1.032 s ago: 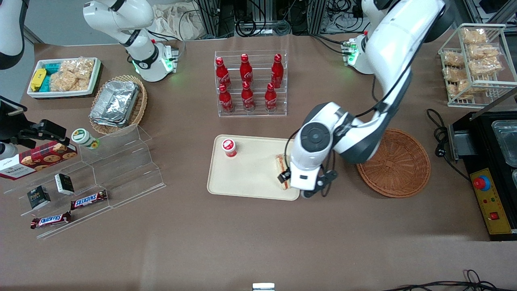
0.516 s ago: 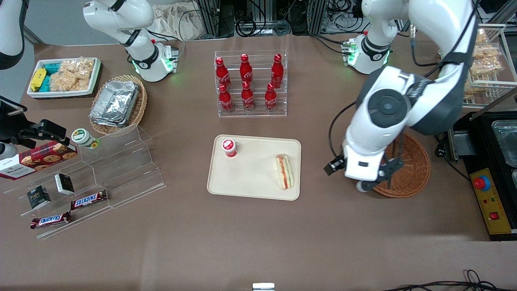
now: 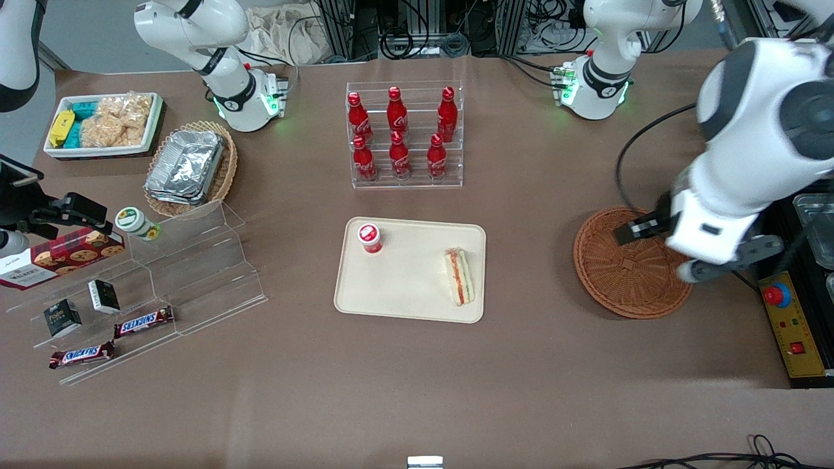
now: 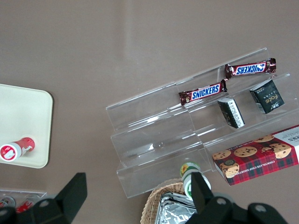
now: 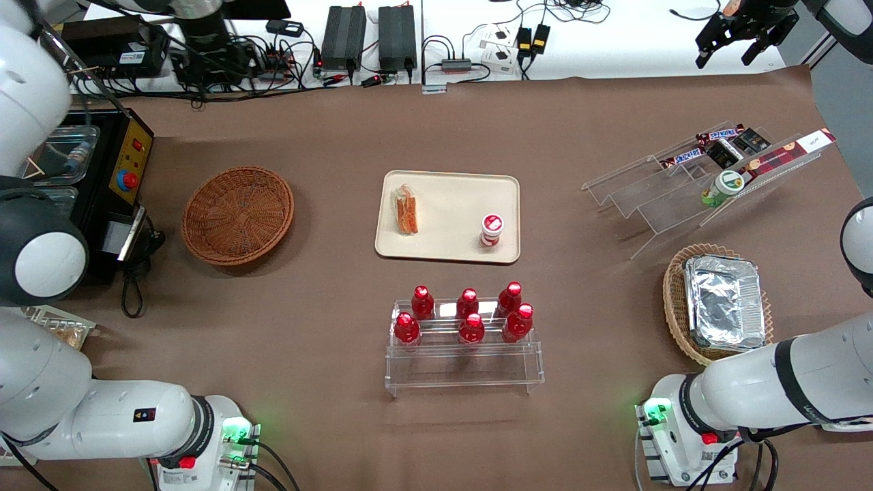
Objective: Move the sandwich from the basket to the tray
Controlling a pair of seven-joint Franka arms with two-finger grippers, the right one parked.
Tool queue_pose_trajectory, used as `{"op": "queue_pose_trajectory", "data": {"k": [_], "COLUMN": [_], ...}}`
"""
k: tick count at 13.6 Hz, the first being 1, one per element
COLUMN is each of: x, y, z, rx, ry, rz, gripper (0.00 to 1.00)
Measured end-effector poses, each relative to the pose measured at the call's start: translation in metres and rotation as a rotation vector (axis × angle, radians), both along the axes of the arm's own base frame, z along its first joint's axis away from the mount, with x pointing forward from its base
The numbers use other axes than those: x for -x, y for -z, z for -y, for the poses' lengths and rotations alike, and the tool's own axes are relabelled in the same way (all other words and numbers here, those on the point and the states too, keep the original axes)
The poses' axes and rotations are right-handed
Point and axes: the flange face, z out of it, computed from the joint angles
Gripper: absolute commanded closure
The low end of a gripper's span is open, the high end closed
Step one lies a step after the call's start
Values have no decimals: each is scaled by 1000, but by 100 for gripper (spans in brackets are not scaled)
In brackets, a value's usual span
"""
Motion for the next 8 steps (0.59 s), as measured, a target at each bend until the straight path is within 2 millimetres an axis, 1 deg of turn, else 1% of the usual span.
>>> {"op": "queue_pose_trajectory", "data": {"k": [2,5,8], "x": [12,34,58], "y": [-10,-20,-23], "z": [-28,-62,-87], "rx": [3,16,26], "ry": [71,144,143], "rz": [-2,-10,-9], "gripper": [0,0,0]}}
